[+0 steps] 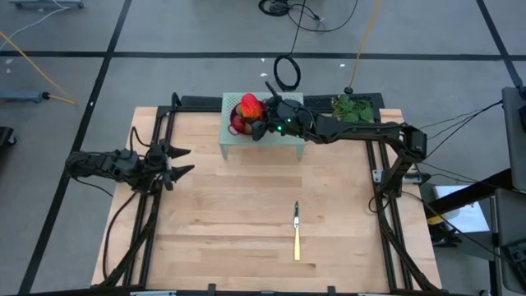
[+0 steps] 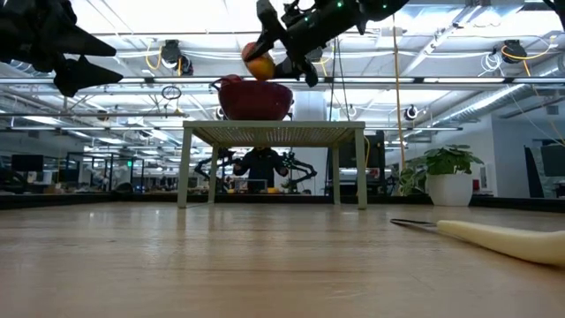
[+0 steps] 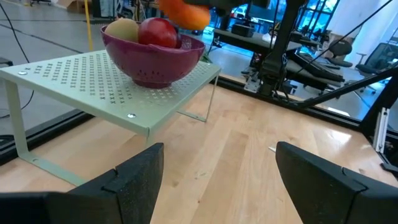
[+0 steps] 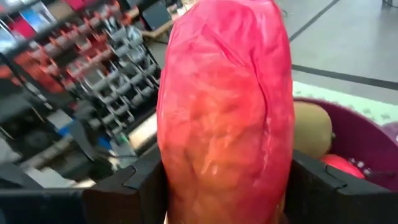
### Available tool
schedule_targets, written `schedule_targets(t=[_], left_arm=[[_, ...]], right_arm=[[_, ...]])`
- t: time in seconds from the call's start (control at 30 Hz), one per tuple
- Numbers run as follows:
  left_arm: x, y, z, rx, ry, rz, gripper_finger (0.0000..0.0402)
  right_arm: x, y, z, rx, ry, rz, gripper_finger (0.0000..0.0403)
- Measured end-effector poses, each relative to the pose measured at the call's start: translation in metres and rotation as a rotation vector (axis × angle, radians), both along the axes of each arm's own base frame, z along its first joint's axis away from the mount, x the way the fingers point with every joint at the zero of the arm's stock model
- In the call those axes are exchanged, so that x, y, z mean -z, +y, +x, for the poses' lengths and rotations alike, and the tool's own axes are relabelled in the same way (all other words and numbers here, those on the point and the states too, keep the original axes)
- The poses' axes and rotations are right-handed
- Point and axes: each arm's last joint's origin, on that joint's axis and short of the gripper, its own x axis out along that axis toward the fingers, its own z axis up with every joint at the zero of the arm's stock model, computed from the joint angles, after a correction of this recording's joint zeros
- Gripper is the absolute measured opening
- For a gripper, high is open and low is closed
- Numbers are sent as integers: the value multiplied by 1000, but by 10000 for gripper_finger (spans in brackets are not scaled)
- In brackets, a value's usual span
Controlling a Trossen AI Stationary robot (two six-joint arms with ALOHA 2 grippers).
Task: Pick & Place Fruit
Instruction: Put the mango into violet strainer bowl on the shelf
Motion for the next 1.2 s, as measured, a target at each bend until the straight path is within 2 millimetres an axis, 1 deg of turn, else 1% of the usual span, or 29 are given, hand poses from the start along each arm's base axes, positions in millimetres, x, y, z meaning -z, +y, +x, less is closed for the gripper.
schedule_targets(t=[0.4, 0.63, 1.03, 1.2], left_arm=[[0, 2, 0, -58, -2, 9, 310], [0, 2, -1, -59, -1, 9, 310], [0, 2, -1, -70, -2, 10, 310], [0, 2, -1, -84, -3, 13, 310]], right_arm=[[0, 0, 0, -26, 40, -86, 230], [1, 2, 1, -70, 100, -210, 231], [2, 3, 1, -131, 114, -229, 232], [2, 3, 1, -131, 123, -236, 245]])
